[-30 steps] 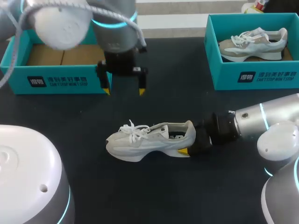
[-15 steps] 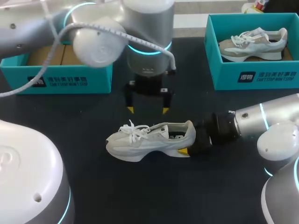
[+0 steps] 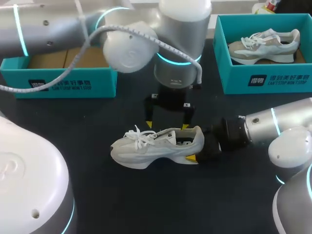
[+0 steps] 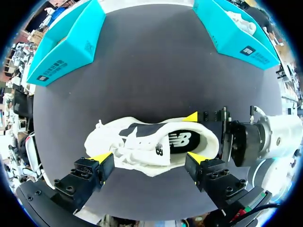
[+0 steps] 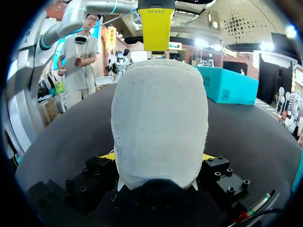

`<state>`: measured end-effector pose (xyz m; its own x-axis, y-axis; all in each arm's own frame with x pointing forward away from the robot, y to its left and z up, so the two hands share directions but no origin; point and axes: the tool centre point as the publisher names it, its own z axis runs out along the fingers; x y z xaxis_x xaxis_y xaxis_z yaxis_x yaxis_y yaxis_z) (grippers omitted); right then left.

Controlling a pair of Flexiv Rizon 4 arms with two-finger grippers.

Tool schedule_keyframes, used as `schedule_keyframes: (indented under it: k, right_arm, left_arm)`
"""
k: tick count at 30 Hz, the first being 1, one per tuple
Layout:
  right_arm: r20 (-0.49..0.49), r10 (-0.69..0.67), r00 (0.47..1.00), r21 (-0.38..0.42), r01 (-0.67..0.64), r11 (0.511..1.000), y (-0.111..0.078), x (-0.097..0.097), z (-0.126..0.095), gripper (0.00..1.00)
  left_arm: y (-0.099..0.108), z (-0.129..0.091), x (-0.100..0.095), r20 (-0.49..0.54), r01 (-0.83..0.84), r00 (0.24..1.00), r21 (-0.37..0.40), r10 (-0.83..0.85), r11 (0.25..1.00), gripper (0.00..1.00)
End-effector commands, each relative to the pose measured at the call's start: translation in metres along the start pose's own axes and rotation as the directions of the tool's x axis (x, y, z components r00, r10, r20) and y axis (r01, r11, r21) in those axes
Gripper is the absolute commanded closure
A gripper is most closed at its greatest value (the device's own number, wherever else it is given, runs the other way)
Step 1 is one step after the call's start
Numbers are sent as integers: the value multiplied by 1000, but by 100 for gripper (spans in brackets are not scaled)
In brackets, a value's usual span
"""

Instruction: Take the shoe out of the shoebox, open the shoe tongue, remove and reinsert the insole, then place the shoe into the shoebox

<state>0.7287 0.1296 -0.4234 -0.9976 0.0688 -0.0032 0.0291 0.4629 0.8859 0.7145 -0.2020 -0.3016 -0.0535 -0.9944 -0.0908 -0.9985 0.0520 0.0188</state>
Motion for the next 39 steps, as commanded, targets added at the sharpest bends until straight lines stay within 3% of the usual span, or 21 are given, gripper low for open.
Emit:
schedule_keyframes:
  k: [1, 18, 27, 34, 36, 39]
  right_arm:
    - [2, 0, 1000, 5, 0, 1000, -9, -3, 5, 100]
    - [2, 0, 1000, 5, 0, 1000, -9, -3, 5, 100]
    - [2, 0, 1000, 5, 0, 1000, -9, -3, 5, 100]
    - [2, 0, 1000, 5, 0, 1000, -9, -3, 5, 100]
    - [2, 0, 1000, 5, 0, 1000, -9, -3, 5, 100]
    - [2, 0, 1000, 5, 0, 1000, -9, -3, 5, 100]
  left_arm:
    - [-4, 13, 9, 52, 4, 999, -24, -3, 1000, 0]
    - [-1, 44, 4, 157, 24, 987, -18, -21, 1000, 0]
    - [-3, 58, -10, 227, 37, 973, -10, -34, 999, 0]
    - [-1, 56, -27, 261, 40, 965, 6, -40, 999, 0]
    - [0, 53, -31, 265, 43, 963, 10, -44, 999, 52]
    - [0, 48, -34, 262, 37, 964, 13, -39, 999, 61]
